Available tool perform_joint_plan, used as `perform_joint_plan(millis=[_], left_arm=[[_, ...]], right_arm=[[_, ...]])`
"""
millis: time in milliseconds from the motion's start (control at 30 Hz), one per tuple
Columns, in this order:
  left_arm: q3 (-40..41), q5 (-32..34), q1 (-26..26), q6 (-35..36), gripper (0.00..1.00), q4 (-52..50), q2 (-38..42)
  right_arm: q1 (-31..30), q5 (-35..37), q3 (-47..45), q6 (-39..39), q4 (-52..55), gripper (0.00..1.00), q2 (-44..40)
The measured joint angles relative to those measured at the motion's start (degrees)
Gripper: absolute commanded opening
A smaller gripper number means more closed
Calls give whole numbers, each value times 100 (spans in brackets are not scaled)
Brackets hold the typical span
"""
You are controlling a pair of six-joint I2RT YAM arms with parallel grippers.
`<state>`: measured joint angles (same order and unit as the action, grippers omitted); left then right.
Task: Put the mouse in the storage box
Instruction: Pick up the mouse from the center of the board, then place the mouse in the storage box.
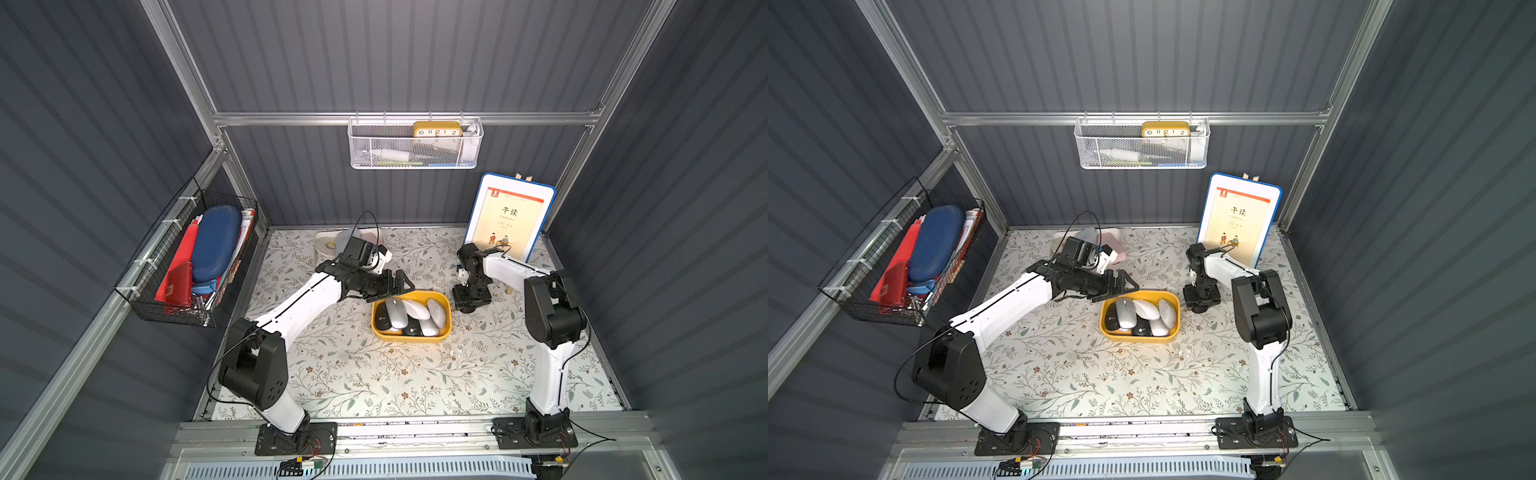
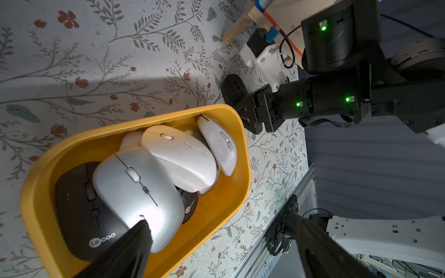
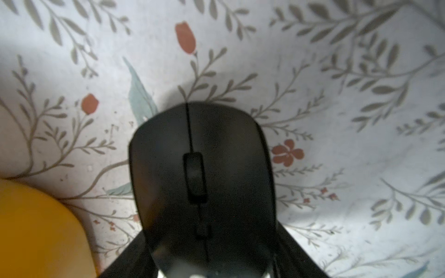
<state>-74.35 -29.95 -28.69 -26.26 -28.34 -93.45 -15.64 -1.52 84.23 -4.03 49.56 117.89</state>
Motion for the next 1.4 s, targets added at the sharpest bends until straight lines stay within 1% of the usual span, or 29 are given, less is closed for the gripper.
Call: perform_joint_plan(millis=[200,367,567,700,767,867,1000,1100,1267,1400], left_arm=[[31,50,0,0,97,-2,136],[33,131,0,-2,97,-13,181],[33,297,0,-2,97,-85,328],[33,442,0,-7,97,-160,455],[33,487,0,-20,97,-175,511],[33,566,2,-31,97,-177,570],[57,879,22,-103,98,-216,686],[260,1054,160,-210,98,-227,920],[686,1075,662,-407,98,-284,1158],[1086,1113,879,-555,98,-334,1296]], right_arm=[[-238,114,-365,-203,-221,62,-304],[-487,376,-417,-420,-234,62,-570],[-531,769,-520,-627,-170,62,-892],[-636,944,-527,-654,-70,63,-1259],[-824,1043,-457,-664,35,63,-1408],[-1266,1062,-291,-710,146,63,-1537],[-1971,1023,-129,-800,195,63,-1539],[-2358,918,55,-887,243,63,-1513],[-2629,654,463,-960,232,63,-1421],[-2774,455,612,-1014,142,63,-1137]])
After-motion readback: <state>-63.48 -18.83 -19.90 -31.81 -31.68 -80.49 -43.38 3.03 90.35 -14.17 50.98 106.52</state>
